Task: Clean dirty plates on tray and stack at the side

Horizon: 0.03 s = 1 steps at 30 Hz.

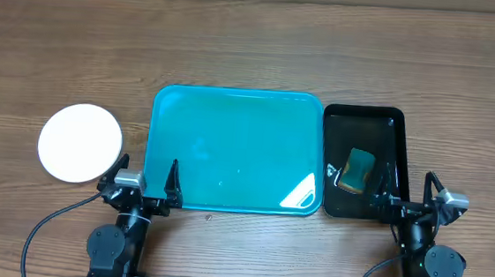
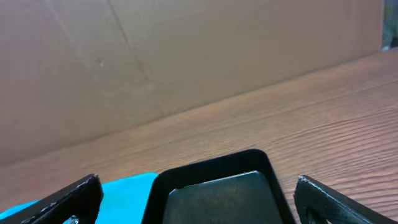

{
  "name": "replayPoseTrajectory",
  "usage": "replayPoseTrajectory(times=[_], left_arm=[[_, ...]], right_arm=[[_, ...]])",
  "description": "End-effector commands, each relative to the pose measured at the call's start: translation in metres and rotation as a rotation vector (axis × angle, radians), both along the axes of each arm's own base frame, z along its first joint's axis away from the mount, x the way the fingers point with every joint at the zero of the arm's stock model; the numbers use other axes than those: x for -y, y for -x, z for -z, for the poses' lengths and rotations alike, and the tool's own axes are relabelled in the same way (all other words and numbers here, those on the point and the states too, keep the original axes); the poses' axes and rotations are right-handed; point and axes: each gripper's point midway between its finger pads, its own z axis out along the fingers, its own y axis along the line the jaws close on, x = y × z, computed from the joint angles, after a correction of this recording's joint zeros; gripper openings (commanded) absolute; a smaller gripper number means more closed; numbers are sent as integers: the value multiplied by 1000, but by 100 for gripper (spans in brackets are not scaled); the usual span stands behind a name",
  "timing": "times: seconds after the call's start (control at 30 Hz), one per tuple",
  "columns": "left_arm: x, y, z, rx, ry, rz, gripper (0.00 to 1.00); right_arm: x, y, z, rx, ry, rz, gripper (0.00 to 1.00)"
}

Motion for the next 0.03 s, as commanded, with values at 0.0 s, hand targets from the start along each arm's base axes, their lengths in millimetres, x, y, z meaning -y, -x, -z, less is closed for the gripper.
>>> replayPoseTrajectory(times=[0.0], left_arm=[[3, 1, 0, 4, 18, 16, 100]], right_arm=[[1, 0, 1, 5, 2, 3, 100]])
